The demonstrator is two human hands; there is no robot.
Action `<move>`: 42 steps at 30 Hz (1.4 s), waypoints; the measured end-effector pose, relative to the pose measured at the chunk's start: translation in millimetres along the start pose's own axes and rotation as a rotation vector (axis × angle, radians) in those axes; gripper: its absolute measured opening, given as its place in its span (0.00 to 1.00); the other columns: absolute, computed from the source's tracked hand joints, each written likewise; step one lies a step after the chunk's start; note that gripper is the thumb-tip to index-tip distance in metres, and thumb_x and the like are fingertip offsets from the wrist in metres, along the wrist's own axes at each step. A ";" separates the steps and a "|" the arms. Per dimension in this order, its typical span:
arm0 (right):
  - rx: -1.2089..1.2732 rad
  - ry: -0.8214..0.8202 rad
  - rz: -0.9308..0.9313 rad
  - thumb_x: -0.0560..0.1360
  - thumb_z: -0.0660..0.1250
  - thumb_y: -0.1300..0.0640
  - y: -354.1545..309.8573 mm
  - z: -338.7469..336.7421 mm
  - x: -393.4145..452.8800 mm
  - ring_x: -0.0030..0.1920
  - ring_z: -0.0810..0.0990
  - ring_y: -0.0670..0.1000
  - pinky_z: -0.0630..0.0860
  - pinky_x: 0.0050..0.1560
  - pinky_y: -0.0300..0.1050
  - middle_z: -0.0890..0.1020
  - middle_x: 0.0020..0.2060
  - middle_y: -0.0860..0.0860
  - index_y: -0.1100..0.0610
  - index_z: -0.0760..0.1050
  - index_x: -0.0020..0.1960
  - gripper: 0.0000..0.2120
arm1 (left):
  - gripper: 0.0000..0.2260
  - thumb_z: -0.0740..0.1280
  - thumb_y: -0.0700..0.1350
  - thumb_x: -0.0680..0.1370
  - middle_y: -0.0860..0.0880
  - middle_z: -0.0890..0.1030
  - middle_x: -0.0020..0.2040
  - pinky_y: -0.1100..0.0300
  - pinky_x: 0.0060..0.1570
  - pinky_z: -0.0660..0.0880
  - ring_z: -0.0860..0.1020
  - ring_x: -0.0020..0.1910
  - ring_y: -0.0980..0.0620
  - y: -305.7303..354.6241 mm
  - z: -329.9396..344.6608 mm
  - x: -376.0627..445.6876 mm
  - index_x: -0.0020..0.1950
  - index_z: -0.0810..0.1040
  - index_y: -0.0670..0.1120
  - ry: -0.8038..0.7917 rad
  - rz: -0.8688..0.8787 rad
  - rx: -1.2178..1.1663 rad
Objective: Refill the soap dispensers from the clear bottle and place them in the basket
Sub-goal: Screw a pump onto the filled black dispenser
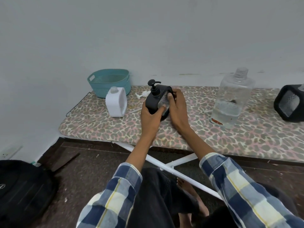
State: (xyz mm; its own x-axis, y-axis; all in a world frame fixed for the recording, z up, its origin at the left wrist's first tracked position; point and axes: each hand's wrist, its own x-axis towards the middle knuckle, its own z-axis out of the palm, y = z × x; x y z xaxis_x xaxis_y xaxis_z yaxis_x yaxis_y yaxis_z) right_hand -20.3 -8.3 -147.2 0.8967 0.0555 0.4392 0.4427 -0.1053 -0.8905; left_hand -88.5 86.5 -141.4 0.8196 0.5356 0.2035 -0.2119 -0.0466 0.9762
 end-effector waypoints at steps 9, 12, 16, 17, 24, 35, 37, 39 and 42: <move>0.137 -0.091 0.061 0.89 0.56 0.44 -34.5 12.4 31.3 0.57 0.83 0.53 0.80 0.58 0.53 0.81 0.59 0.50 0.50 0.73 0.69 0.15 | 0.15 0.72 0.55 0.79 0.55 0.82 0.50 0.53 0.48 0.81 0.82 0.46 0.58 77.5 -0.2 20.5 0.60 0.74 0.50 0.032 0.132 0.426; 0.139 -0.127 0.057 0.88 0.57 0.43 -63.7 25.0 66.7 0.57 0.82 0.52 0.79 0.56 0.48 0.80 0.61 0.51 0.52 0.71 0.72 0.18 | 0.18 0.70 0.62 0.77 0.52 0.80 0.51 0.50 0.47 0.80 0.80 0.47 0.51 126.4 -18.6 56.3 0.56 0.75 0.49 0.041 0.285 0.762; 0.079 -0.223 -0.014 0.88 0.62 0.52 -95.3 53.3 106.6 0.57 0.82 0.47 0.81 0.59 0.50 0.79 0.66 0.51 0.53 0.71 0.74 0.16 | 0.25 0.67 0.67 0.72 0.50 0.81 0.50 0.51 0.48 0.79 0.80 0.46 0.46 180.7 -59.1 104.6 0.56 0.76 0.48 0.056 0.303 1.053; 0.070 -0.254 -0.028 0.87 0.62 0.55 -99.3 62.9 113.8 0.56 0.83 0.47 0.81 0.60 0.51 0.79 0.67 0.52 0.53 0.71 0.74 0.16 | 0.24 0.69 0.65 0.72 0.50 0.81 0.50 0.52 0.48 0.78 0.80 0.47 0.46 188.8 -70.4 116.6 0.57 0.77 0.47 0.058 0.272 1.070; -0.090 -0.456 -0.014 0.85 0.61 0.64 -93.7 126.0 131.3 0.61 0.79 0.52 0.78 0.67 0.52 0.77 0.73 0.55 0.56 0.68 0.79 0.22 | 0.17 0.74 0.57 0.71 0.47 0.84 0.49 0.54 0.43 0.78 0.84 0.48 0.45 171.1 -147.2 184.4 0.53 0.81 0.46 0.196 0.120 0.898; -0.400 -0.549 -0.276 0.84 0.63 0.65 -33.2 172.3 141.1 0.66 0.73 0.58 0.65 0.63 0.44 0.81 0.68 0.51 0.53 0.84 0.64 0.16 | 0.16 0.73 0.54 0.76 0.48 0.83 0.50 0.53 0.49 0.74 0.81 0.49 0.44 106.9 -195.3 247.8 0.58 0.79 0.46 0.288 0.108 0.915; -0.418 -0.530 -0.286 0.85 0.64 0.63 -26.8 178.4 143.6 0.63 0.74 0.57 0.63 0.59 0.43 0.83 0.65 0.50 0.52 0.86 0.58 0.13 | 0.15 0.73 0.54 0.75 0.50 0.82 0.48 0.52 0.50 0.75 0.82 0.49 0.44 96.6 -199.2 254.9 0.55 0.79 0.46 0.288 0.084 0.911; -0.404 -0.509 -0.301 0.86 0.64 0.60 -20.0 179.3 143.5 0.59 0.76 0.56 0.65 0.57 0.45 0.84 0.59 0.48 0.51 0.86 0.56 0.12 | 0.14 0.72 0.55 0.73 0.51 0.83 0.45 0.48 0.55 0.77 0.81 0.52 0.43 86.7 -202.9 262.6 0.52 0.80 0.48 0.295 0.080 0.932; -0.377 -0.478 -0.358 0.85 0.64 0.59 -10.2 176.1 142.7 0.55 0.78 0.56 0.68 0.54 0.46 0.85 0.55 0.48 0.52 0.85 0.56 0.11 | 0.14 0.72 0.56 0.73 0.51 0.81 0.46 0.47 0.55 0.74 0.76 0.57 0.43 76.8 -202.2 270.2 0.49 0.80 0.48 0.297 0.070 1.006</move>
State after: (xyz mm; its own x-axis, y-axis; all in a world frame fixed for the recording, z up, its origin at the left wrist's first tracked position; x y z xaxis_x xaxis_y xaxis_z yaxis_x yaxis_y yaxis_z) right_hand 102.6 175.6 -96.4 0.6340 0.5724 0.5199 0.7589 -0.3312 -0.5607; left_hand 9.0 398.1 -26.7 0.6305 0.6832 0.3684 0.3974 -0.6918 0.6029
